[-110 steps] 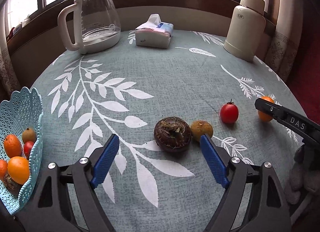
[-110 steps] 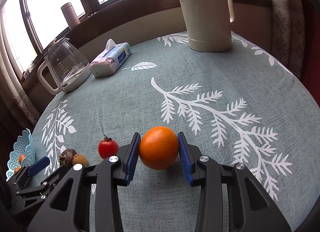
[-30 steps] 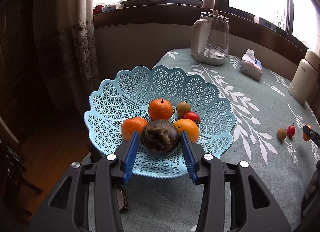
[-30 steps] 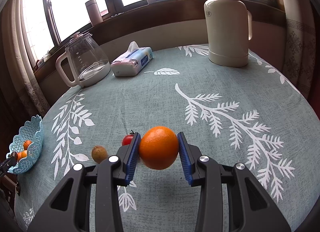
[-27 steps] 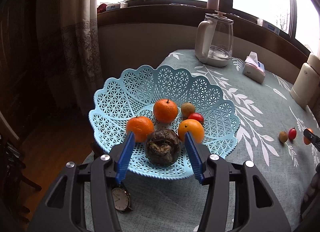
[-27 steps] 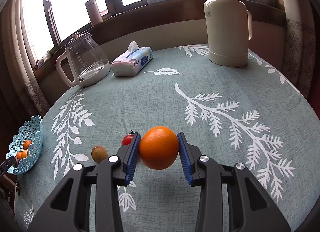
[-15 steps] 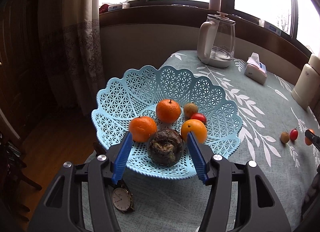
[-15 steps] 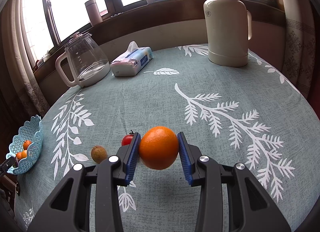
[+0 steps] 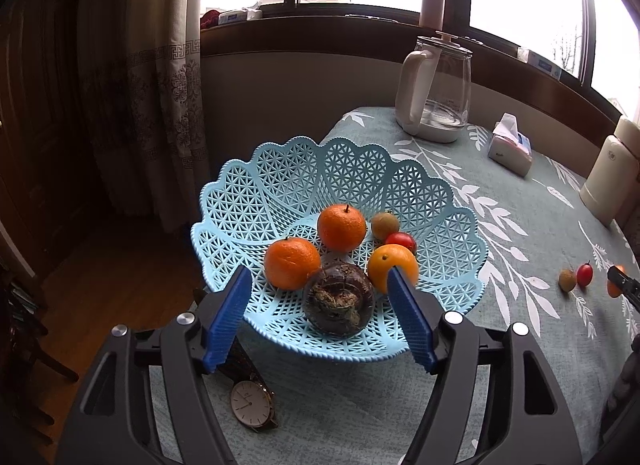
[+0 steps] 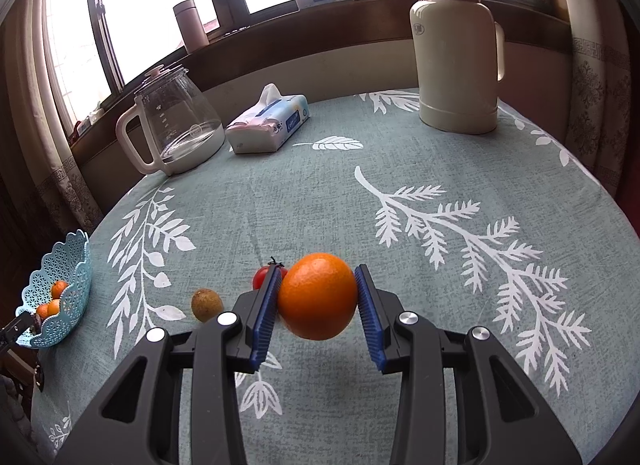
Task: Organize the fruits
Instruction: 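Carry the held orange into the blue basket and open the right tool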
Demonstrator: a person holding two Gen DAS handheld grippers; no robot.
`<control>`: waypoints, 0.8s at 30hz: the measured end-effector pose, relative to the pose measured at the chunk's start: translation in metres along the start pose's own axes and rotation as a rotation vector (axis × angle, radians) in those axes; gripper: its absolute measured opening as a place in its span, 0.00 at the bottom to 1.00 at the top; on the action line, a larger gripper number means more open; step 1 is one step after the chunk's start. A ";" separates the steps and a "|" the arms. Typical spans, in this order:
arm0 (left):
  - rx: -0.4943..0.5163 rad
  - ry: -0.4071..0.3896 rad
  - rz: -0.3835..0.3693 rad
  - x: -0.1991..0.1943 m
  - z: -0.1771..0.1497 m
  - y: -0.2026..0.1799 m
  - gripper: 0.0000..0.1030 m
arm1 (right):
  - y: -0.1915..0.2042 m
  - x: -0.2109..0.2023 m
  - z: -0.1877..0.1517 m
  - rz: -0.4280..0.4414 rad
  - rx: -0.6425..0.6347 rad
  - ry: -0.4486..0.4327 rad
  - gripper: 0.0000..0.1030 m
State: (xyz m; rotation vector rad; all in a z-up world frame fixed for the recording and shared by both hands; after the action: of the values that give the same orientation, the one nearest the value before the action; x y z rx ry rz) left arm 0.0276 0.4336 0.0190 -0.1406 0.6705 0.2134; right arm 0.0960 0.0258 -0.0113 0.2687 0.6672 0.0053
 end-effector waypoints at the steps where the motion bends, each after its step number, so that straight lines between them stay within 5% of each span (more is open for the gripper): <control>1: -0.001 -0.004 -0.002 -0.001 0.001 0.001 0.70 | 0.002 0.000 -0.003 0.040 0.030 0.026 0.37; 13: -0.008 -0.025 -0.062 -0.003 0.010 0.002 0.76 | 0.129 -0.018 -0.008 0.327 -0.045 0.122 0.37; 24: -0.047 -0.066 -0.072 -0.015 0.023 0.018 0.78 | 0.261 -0.008 -0.026 0.435 -0.224 0.162 0.38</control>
State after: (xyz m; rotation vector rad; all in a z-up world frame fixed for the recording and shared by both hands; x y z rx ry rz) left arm 0.0254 0.4537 0.0458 -0.2021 0.5943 0.1635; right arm 0.0945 0.2834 0.0385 0.1935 0.7506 0.5201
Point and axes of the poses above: each gripper's, at about its wrist camera, not at the fingertips, and x roughly the way its jaws point, y to its left, z to its top, the point moved 8 cm from there along x, roughly the way its jaws point, and after that the axes turned 3 degrees about -z, right-handed, at the moved point
